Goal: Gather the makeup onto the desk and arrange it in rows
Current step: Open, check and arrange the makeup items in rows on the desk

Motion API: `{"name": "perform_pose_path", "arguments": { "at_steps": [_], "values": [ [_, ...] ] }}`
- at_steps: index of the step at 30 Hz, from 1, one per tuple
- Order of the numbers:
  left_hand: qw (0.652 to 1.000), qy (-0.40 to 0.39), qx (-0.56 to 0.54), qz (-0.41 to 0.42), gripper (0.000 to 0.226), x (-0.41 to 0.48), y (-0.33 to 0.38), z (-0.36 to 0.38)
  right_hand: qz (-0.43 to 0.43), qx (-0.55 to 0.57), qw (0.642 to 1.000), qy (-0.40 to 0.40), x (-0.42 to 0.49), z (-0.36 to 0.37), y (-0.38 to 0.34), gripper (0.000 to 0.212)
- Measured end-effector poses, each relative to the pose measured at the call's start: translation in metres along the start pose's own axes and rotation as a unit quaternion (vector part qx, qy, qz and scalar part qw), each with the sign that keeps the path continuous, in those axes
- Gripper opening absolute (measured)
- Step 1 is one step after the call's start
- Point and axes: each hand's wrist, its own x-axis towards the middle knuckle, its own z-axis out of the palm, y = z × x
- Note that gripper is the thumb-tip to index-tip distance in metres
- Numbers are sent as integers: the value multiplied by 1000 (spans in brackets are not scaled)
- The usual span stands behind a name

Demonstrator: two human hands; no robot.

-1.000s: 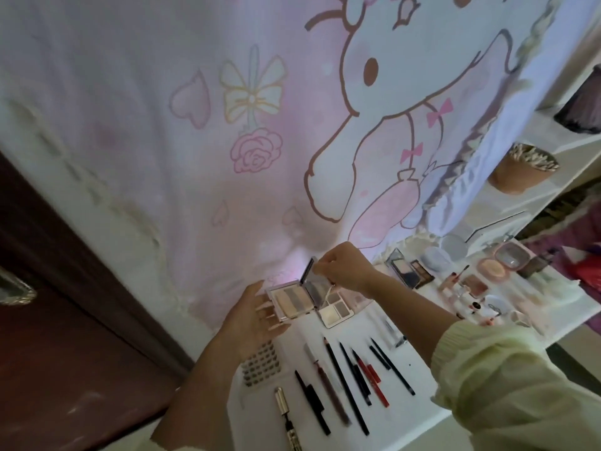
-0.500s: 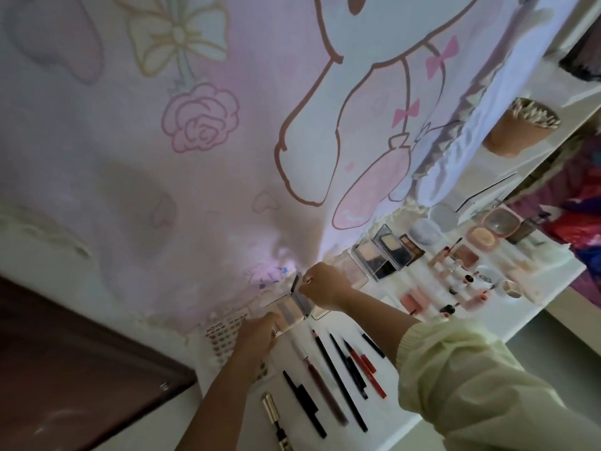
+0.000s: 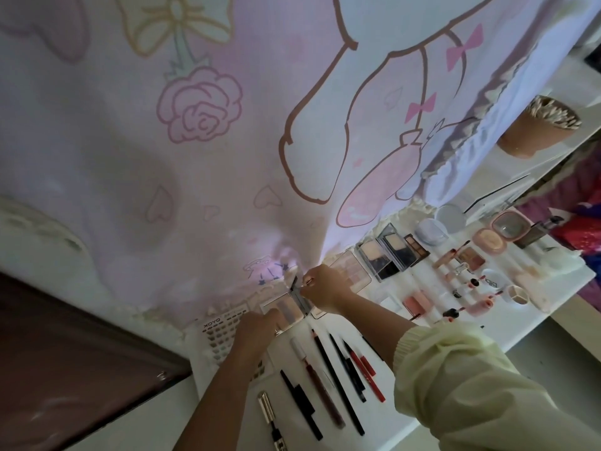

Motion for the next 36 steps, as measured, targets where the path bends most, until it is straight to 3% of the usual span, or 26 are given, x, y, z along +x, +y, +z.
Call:
{"name": "perform_pose_path", "arguments": {
  "at_steps": [9,12,15,18,23,30,36],
  "values": [
    [1000,12,-28,8,30,-3,-2,-2,-18,2,1000,10,-3,-3,0,35],
    [997,28,-57,47,27,-6,-1,-8,-51,-37,997,45,-8,-8,-9,32],
    [985,102,-79,117,17,-15,-3,-23,-106,-67,989,76,-17,-12,-30,29],
    [971,188,-64,133,27,-25,-16,-44,-138,-66,987,43,-27,3,-51,24],
    [969,237,-54,48,30,-29,-70,-59,-74,-139,985,-74,-40,59,-54,34],
    [974,211,-86,-8,42,-36,-109,-48,-16,-178,981,-77,-57,96,-48,31],
    [986,141,-89,-26,10,-34,-97,-53,51,-90,991,-81,-52,103,-50,32]
  ]
}}
